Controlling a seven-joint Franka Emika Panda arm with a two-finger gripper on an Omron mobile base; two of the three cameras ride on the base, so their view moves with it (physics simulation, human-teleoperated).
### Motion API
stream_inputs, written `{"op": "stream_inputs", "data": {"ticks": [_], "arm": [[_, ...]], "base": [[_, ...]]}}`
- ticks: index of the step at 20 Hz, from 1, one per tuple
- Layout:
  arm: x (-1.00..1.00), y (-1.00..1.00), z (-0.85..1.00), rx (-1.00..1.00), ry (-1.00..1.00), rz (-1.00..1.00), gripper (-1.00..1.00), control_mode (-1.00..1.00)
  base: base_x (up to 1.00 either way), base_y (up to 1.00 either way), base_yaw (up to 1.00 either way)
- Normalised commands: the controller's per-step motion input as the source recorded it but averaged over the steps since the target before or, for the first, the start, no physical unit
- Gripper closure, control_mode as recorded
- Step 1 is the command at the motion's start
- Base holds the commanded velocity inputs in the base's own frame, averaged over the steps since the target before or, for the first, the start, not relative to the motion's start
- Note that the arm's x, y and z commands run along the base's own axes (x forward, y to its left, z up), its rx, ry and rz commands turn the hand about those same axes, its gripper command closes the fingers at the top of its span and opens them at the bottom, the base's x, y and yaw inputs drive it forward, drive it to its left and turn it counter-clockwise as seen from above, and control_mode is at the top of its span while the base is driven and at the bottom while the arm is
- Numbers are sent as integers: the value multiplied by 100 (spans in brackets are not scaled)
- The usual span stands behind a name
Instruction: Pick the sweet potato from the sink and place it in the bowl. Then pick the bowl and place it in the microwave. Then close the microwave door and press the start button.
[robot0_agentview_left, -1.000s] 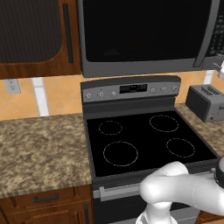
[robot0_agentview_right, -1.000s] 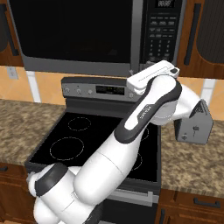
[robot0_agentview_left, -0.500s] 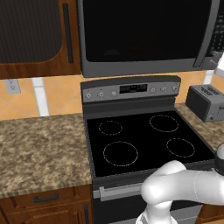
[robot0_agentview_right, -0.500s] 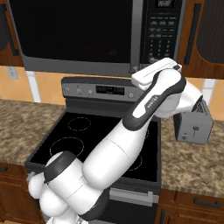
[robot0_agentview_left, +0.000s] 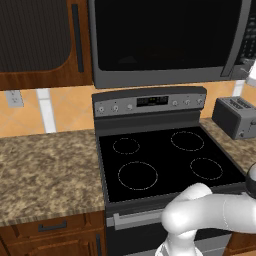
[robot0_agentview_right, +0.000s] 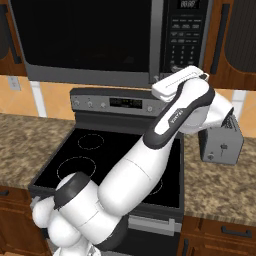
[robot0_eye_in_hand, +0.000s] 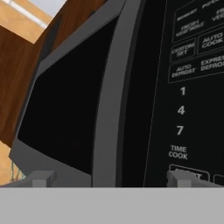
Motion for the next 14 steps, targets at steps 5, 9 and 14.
{"op": "stream_inputs", "data": {"ticks": [5,9,14], "arm": [[46,6,0,0,0,0,-100,-100],[48,0,-2,0,0,0,-100,-100],[11,0,0,0,0,0,-100,-100]], "base": [[0,0,0],[0,0,0],[0,0,0]]}}
